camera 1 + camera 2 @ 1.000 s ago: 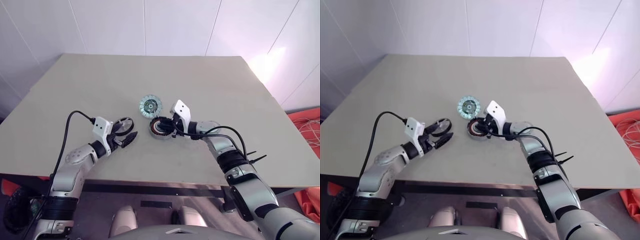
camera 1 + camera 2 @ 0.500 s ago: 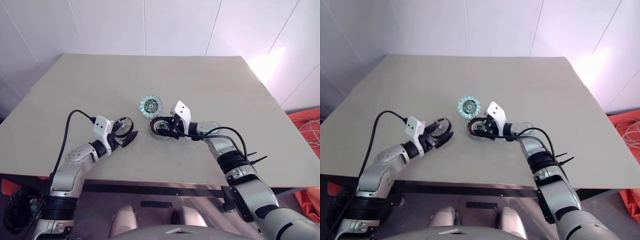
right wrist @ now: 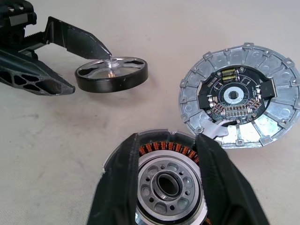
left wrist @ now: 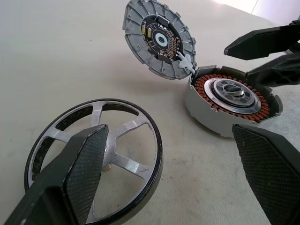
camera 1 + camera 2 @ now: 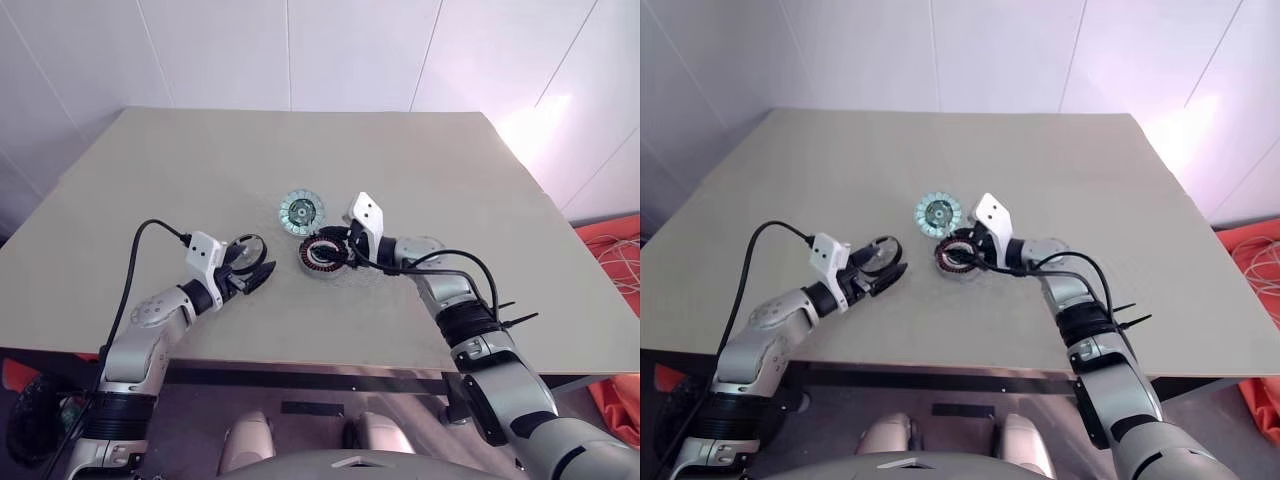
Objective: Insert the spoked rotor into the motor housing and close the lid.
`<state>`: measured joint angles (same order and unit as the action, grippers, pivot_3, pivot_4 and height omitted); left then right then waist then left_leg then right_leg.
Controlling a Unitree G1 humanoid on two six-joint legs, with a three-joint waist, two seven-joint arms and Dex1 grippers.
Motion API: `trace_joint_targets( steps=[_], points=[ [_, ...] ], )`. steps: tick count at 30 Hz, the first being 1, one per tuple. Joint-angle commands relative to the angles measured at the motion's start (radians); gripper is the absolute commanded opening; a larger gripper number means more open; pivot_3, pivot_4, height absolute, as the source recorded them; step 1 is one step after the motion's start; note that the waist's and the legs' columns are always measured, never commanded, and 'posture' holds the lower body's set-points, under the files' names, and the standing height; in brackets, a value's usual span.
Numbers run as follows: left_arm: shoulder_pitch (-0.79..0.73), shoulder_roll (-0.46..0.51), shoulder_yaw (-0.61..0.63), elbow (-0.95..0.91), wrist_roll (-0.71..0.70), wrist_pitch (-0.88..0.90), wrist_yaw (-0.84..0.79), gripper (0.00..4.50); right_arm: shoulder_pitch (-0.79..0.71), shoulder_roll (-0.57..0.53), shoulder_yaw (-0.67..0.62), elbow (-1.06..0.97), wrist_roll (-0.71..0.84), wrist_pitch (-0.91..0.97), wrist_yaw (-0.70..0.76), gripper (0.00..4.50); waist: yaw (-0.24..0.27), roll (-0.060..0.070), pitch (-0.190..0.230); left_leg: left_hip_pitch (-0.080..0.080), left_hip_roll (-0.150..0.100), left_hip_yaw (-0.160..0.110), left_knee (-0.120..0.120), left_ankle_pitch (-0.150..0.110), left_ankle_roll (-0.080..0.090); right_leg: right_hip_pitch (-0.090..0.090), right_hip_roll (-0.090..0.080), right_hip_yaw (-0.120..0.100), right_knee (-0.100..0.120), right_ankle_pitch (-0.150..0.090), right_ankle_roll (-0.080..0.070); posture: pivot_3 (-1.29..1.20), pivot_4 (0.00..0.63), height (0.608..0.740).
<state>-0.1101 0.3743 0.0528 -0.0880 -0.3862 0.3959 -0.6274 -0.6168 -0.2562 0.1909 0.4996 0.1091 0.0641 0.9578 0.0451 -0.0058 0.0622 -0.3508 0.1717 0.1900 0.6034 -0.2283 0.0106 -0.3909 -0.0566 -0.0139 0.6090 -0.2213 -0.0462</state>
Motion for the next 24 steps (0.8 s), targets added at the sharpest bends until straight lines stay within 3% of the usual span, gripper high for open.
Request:
trace_joint_targets(
  steps=[1,3,4,24],
  points=[
    [-0.005,0.006,0.014,-0.015,-0.002,-0.024,-0.006,4.5,-0.019,-0.002,-0.017,-0.041,0.018,0.009,0.0,0.96,0.0,0.0,0.0,0.0,0.0,0.0,0.0,0.0,0.0,0.0,0.0,0.0,0.0,0.0,0.0,0.0,0.0,0.74],
    [-0.008,0.006,0.013,-0.016,-0.002,-0.023,-0.005,4.5,-0.016,-0.005,-0.013,-0.025,0.007,0.002,-0.008,0.2,0.0,0.0,0.0,0.0,0.0,0.0,0.0,0.0,0.0,0.0,0.0,0.0,0.0,0.0,0.0,0.0,0.0,0.74],
    [-0.009,0.005,0.013,-0.017,-0.002,-0.021,-0.004,4.5,-0.014,-0.006,-0.012,-0.022,0.003,-0.001,-0.01,0.05,0.0,0.0,0.0,0.0,0.0,0.0,0.0,0.0,0.0,0.0,0.0,0.0,0.0,0.0,0.0,0.0,0.0,0.74],
    [-0.003,0.013,0.017,-0.039,-0.005,-0.007,0.001,4.5,0.002,0.003,0.012,0.05,-0.043,-0.026,-0.031,0.05,0.0,0.0,0.0,0.0,0.0,0.0,0.0,0.0,0.0,0.0,0.0,0.0,0.0,0.0,0.0,0.0,0.0,0.74]
  ],
)
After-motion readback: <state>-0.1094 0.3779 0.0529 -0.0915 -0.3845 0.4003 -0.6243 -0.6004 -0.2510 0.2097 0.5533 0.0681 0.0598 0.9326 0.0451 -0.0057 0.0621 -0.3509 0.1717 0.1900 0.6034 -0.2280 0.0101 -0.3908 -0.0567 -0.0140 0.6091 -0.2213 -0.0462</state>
